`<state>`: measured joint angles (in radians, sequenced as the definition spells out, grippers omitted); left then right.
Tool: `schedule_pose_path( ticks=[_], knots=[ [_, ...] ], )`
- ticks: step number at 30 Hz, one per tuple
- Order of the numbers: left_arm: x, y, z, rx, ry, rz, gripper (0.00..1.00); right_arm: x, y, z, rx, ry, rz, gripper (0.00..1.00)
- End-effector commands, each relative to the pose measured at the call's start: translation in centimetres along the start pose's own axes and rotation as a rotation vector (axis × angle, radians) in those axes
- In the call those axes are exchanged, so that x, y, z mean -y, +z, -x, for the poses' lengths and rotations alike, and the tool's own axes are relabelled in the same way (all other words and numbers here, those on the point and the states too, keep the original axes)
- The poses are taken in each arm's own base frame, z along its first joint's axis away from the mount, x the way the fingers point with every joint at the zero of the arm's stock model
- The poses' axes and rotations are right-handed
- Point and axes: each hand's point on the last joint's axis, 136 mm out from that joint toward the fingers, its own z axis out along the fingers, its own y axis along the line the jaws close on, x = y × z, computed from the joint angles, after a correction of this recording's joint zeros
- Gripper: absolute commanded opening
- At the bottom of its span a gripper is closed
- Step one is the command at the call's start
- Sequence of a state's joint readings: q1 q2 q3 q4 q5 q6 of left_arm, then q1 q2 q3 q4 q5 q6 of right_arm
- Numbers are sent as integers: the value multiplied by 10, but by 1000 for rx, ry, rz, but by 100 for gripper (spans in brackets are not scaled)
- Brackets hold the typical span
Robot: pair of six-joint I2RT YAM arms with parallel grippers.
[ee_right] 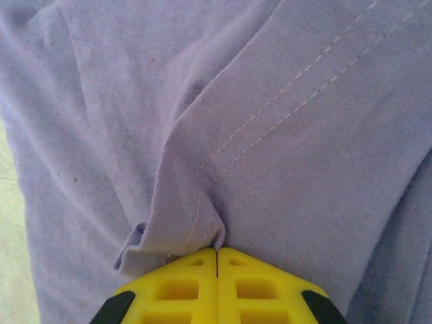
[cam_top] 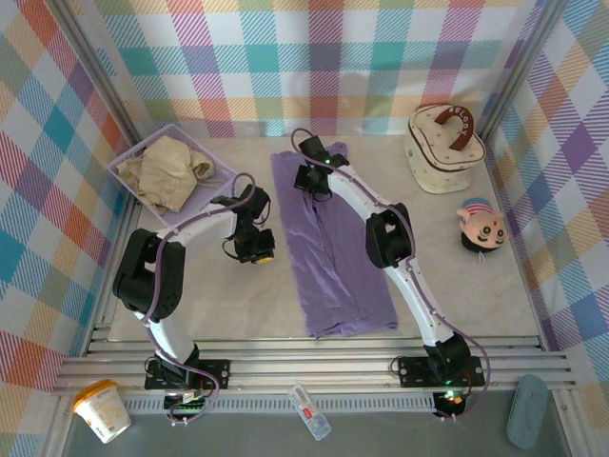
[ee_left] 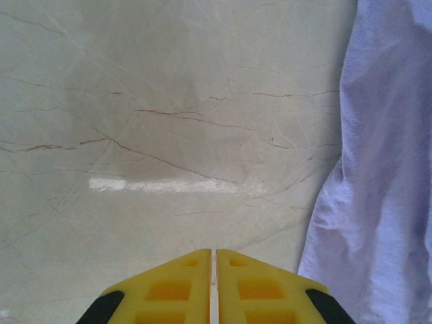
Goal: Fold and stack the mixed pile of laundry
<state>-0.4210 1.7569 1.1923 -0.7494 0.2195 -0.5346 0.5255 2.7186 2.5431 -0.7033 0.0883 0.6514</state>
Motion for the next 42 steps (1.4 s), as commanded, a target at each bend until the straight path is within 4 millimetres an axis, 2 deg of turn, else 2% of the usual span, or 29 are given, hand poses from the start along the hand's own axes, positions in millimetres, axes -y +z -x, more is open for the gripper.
schedule_pose_path(
  ticks=[1, 5, 8, 9, 11, 13, 15, 17, 18, 20, 24, 30, 33, 36, 39, 42],
  knots=[
    [5, -4, 16, 18, -21, -30, 11, -14, -52, 31, 54, 58, 75, 0],
    [13, -6, 33, 36, -29, -56, 11, -16, -82, 37, 78, 115, 152, 0],
    [24, -10, 48, 59, -25, -80, 11, -7, -91, 36, 66, 195, 213, 0],
    [29, -11, 53, 65, -20, -90, 11, -1, -90, 35, 60, 229, 227, 3],
    [41, -14, 66, 81, -10, -113, 12, 15, -87, 30, 35, 298, 234, 11],
    [54, -16, 81, 97, -4, -144, 13, 33, -83, 23, 11, 351, 219, 13],
    [68, -17, 95, 110, -6, -175, 14, 59, -87, 16, 19, 414, 160, 14],
    [81, -16, 107, 118, -12, -207, 16, 97, -93, 1, 10, 519, 67, 31],
    [86, -17, 112, 124, -12, -220, 17, 109, -98, -4, 11, 552, 46, 36],
    [96, -18, 122, 138, -4, -236, 18, 124, -111, -12, 29, 575, 12, 39],
    [107, -13, 136, 146, 7, -240, 19, 109, -127, -3, 66, 492, 46, 46],
    [115, 5, 157, 141, 13, -222, 19, 53, -119, 14, 47, 386, 165, 71],
    [112, 19, 164, 130, 17, -190, 19, 32, -109, 18, 34, 368, 184, 77],
    [109, 32, 167, 110, 16, -165, 20, 28, -86, 20, 11, 406, 169, 78],
    [105, 43, 167, 93, 9, -148, 19, 28, -67, 22, -6, 437, 154, 71],
    [101, 53, 168, 81, -5, -138, 20, 31, -61, 24, -10, 453, 118, 63]
  ],
)
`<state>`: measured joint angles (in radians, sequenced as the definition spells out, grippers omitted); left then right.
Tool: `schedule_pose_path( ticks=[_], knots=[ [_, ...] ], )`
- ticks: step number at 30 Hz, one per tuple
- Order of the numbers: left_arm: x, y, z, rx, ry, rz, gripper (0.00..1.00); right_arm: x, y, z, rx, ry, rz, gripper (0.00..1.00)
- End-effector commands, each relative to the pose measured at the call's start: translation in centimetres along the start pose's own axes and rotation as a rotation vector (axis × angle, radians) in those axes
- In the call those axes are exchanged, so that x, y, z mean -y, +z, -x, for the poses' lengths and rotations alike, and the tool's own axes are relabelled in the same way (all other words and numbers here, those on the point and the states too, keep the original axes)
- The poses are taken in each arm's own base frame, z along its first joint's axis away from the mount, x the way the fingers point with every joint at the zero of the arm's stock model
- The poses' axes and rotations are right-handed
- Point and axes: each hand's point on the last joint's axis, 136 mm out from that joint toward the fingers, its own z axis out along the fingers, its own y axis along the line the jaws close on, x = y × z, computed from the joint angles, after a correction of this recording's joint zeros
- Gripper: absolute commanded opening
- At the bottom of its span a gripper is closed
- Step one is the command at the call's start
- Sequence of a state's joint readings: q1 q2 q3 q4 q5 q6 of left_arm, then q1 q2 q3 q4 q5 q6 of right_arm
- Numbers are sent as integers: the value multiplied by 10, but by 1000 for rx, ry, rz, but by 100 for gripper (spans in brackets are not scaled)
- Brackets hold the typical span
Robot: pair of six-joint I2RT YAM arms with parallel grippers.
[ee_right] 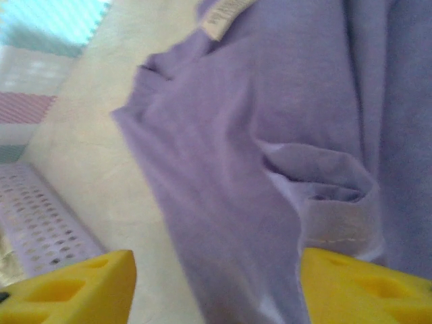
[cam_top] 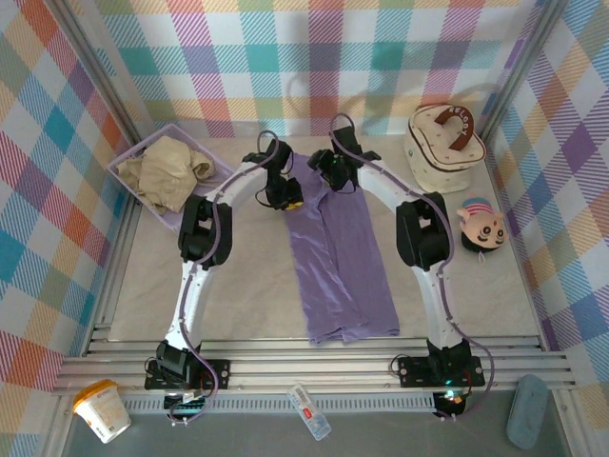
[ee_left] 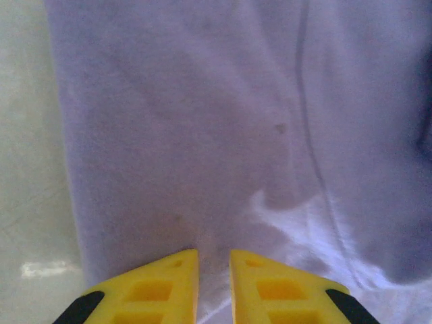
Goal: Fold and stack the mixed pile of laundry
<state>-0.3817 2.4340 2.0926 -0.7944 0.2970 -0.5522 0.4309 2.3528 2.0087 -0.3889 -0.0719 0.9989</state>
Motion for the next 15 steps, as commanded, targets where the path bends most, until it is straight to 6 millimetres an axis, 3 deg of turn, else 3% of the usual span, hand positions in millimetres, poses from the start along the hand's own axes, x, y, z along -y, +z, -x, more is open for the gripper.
schedule_pose_path(
  ticks=[1, 4, 9, 12, 15],
  knots=[
    [-7, 4, -2, -25, -1, 32, 20, 17, 2, 4, -8, 45, -85, 62],
    [-13, 10, -3, -39, -10, 46, 20, 30, -9, 7, 22, 32, -166, 62],
    [-20, 15, -7, -59, -17, 66, 20, 81, -18, -1, 1, 89, -302, 55],
    [-20, 13, -7, -63, -13, 61, 20, 86, -18, -3, 4, 97, -240, 55],
    [-18, 14, -8, -69, -11, 55, 21, 68, -11, 1, -1, 63, -133, 56]
  ],
)
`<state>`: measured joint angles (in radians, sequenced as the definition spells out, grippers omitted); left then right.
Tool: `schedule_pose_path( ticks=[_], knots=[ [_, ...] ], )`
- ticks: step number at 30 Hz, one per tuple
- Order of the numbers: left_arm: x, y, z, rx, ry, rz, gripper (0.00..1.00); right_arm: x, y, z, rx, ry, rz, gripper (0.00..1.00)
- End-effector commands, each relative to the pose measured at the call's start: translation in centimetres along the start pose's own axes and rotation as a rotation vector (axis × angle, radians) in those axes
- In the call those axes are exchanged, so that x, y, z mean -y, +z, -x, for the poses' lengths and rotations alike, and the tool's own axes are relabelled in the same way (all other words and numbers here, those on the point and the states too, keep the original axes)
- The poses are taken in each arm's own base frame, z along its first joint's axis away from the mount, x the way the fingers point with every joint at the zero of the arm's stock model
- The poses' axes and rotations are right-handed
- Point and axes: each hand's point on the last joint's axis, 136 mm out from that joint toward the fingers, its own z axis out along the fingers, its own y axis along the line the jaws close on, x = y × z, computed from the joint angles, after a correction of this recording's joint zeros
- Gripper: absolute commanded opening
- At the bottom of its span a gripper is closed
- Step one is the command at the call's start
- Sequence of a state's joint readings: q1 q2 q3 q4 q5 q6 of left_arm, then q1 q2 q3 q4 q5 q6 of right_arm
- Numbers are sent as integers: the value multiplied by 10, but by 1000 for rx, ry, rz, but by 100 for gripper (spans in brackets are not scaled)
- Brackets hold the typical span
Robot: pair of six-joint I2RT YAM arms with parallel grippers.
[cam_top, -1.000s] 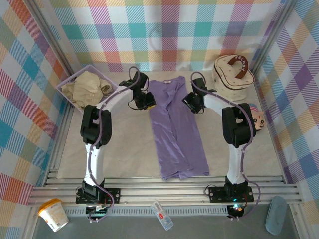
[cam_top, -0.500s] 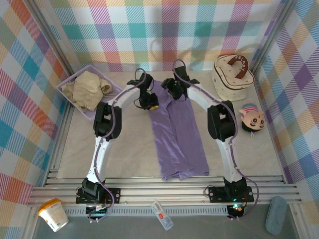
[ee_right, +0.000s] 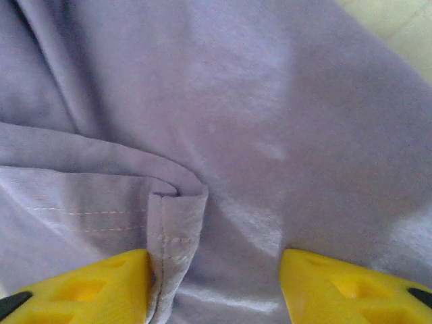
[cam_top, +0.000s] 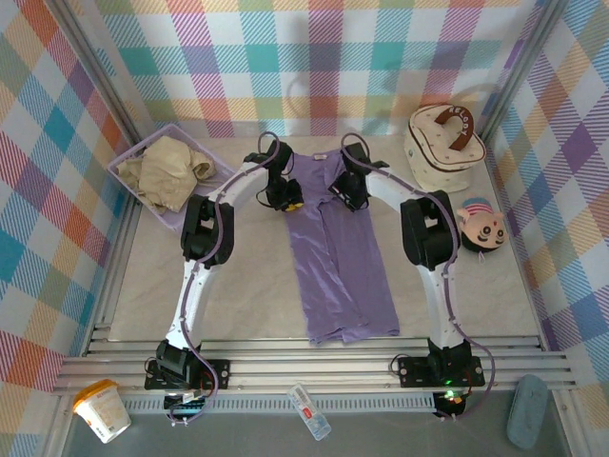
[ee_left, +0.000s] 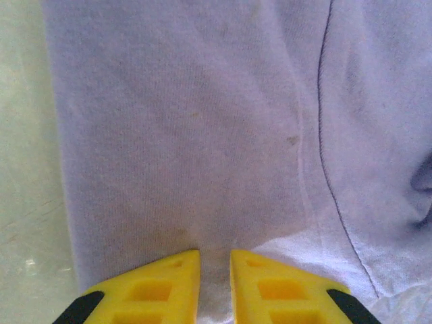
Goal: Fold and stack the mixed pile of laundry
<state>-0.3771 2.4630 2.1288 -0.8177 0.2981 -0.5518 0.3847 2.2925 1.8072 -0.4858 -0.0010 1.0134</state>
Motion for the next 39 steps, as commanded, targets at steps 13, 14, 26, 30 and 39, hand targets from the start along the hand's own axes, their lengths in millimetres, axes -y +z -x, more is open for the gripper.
schedule_pose_path(
  ticks=[13, 14, 26, 30, 39],
  knots=[
    [-20, 5, -13, -65, 11, 70, 20, -38, -18, 28, 53, -40, 142, 0],
    [-21, 5, -13, -63, 11, 70, 21, -34, -24, 27, 59, -49, 131, 0],
    [-16, 8, -11, -62, -6, 44, 21, 43, -65, -21, 28, 29, 62, 0],
    [-18, 6, -13, -68, 4, 54, 21, 8, -59, -5, 23, -29, 175, 27],
    [-21, 4, -17, -72, 4, 67, 21, -26, -27, 16, 15, 1, 240, 58]
  ],
)
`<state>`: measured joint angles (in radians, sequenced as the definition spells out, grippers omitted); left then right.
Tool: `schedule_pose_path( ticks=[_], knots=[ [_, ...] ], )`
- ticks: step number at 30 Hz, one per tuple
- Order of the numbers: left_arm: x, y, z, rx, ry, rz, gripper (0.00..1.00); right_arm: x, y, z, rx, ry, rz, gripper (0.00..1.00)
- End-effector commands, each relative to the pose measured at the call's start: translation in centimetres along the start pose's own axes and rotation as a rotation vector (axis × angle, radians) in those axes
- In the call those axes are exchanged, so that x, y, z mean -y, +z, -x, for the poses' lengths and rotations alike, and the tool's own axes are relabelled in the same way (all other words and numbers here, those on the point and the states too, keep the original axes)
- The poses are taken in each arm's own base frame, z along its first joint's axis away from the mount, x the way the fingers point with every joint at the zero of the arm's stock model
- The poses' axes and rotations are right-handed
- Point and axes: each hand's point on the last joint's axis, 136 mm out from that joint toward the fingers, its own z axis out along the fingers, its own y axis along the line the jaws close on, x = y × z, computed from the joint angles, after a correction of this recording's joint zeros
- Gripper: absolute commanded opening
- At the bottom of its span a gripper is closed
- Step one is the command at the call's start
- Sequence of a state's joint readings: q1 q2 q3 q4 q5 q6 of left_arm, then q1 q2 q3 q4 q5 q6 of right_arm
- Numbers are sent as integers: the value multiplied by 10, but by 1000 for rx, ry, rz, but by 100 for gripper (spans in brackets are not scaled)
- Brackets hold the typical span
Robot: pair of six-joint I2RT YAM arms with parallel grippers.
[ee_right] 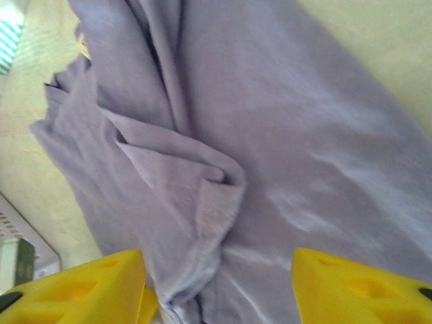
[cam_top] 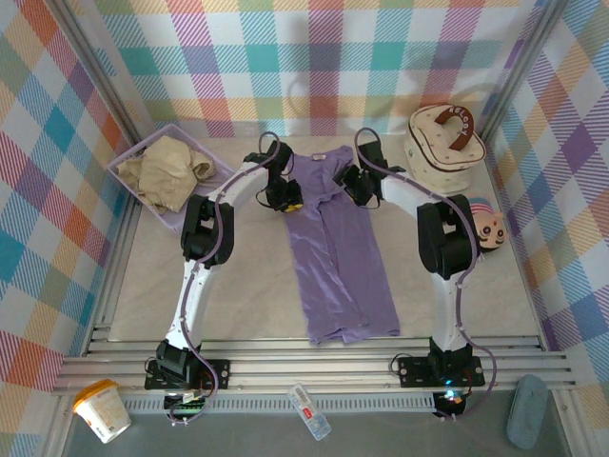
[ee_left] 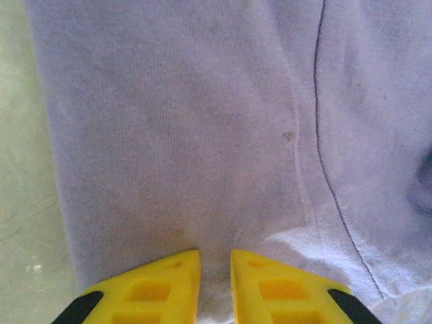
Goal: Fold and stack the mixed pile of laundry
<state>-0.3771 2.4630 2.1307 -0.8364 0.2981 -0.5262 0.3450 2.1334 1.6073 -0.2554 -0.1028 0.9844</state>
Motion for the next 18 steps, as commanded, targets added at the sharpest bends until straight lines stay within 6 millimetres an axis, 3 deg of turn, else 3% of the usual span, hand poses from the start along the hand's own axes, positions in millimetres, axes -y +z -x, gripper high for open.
schedule_pose_path(
  ticks=[1, 7, 10, 14, 18],
  knots=[
    [-19, 5, -15, -62, -19, 57, 21, -4, 16, 4, -17, 39, 34, 57],
    [-18, 4, -14, -58, -18, 55, 21, -1, 33, 7, -25, 66, 23, 52],
    [-18, 5, -14, -60, -18, 57, 21, -4, 37, 9, -25, 63, 26, 37],
    [-19, 5, -15, -62, -18, 60, 21, -1, 32, 18, 3, 59, 10, 8],
    [-20, 6, -14, -60, -21, 61, 21, 1, 12, 20, 25, 35, -13, 0]
  ],
)
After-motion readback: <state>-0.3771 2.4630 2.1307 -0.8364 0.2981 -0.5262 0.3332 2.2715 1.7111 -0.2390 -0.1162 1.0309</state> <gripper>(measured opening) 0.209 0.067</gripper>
